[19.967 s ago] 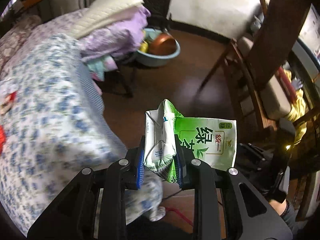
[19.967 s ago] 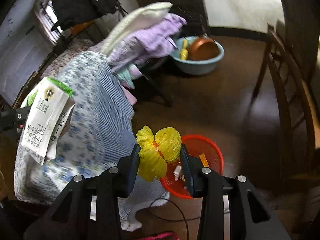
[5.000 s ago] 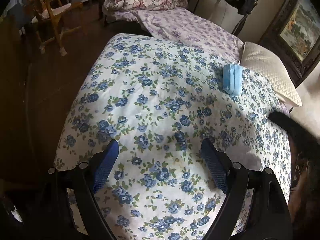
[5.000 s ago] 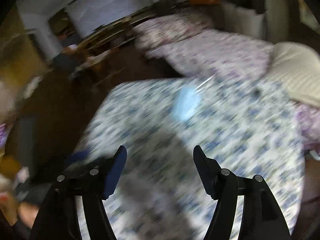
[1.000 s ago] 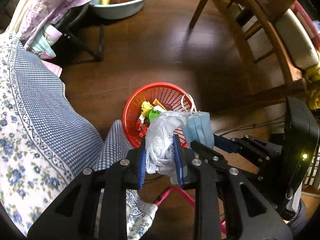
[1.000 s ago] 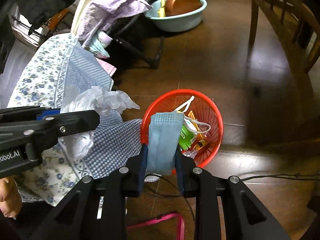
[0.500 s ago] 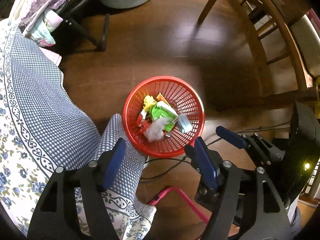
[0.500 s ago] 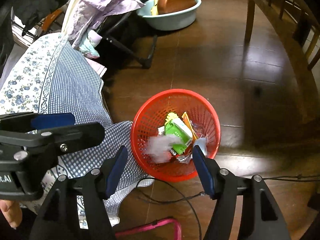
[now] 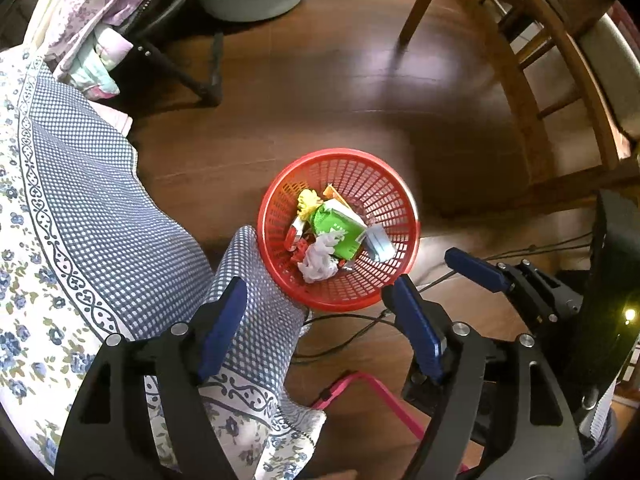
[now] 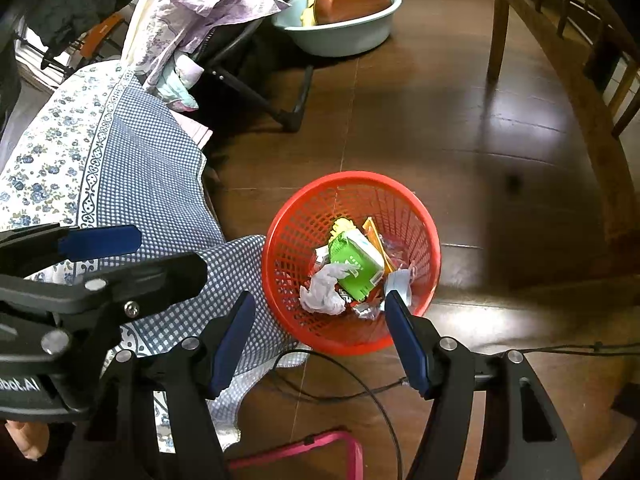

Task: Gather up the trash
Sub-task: 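Open the left tool over the basket while the right tool releases the blue mask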

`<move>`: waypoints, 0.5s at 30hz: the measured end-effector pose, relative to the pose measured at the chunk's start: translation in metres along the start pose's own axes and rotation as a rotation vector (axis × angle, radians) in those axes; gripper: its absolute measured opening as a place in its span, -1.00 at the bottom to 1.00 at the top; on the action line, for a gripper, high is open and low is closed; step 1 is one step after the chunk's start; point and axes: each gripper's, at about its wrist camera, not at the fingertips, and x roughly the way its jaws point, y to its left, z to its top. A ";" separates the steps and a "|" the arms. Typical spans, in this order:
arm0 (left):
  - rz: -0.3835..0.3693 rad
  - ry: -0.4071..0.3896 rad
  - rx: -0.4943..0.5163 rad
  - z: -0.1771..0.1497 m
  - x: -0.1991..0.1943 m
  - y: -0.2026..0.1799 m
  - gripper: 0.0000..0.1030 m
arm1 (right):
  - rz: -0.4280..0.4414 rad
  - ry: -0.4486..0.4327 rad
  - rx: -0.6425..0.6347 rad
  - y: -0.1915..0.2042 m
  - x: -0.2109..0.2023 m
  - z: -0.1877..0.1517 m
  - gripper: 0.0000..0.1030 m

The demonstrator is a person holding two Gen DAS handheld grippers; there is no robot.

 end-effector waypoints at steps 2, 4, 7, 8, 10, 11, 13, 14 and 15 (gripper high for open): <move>0.003 0.000 0.005 0.000 0.000 0.000 0.43 | 0.000 0.003 -0.002 0.000 0.000 0.000 0.28; 0.006 -0.003 0.008 0.000 0.000 -0.001 0.43 | 0.001 0.004 -0.003 0.000 0.001 -0.001 0.28; 0.010 -0.007 0.011 -0.001 -0.001 -0.002 0.43 | 0.001 0.005 -0.001 0.000 0.001 -0.001 0.28; 0.011 -0.008 0.012 -0.001 -0.001 -0.002 0.43 | 0.000 0.003 -0.001 0.000 0.001 -0.001 0.28; 0.006 -0.008 0.011 -0.001 -0.001 -0.002 0.43 | 0.000 0.004 -0.001 0.000 0.001 -0.001 0.28; 0.005 -0.009 0.011 -0.001 -0.002 -0.002 0.43 | 0.000 0.003 -0.001 -0.001 0.001 -0.001 0.28; 0.005 -0.011 0.013 -0.001 -0.002 -0.002 0.43 | 0.001 0.003 0.001 -0.001 0.002 -0.001 0.28; 0.006 -0.012 0.012 -0.002 -0.002 -0.002 0.43 | -0.001 0.003 0.001 -0.001 0.002 -0.002 0.28; 0.006 -0.013 0.012 -0.002 -0.002 -0.002 0.43 | -0.002 0.004 0.001 -0.002 0.002 -0.001 0.28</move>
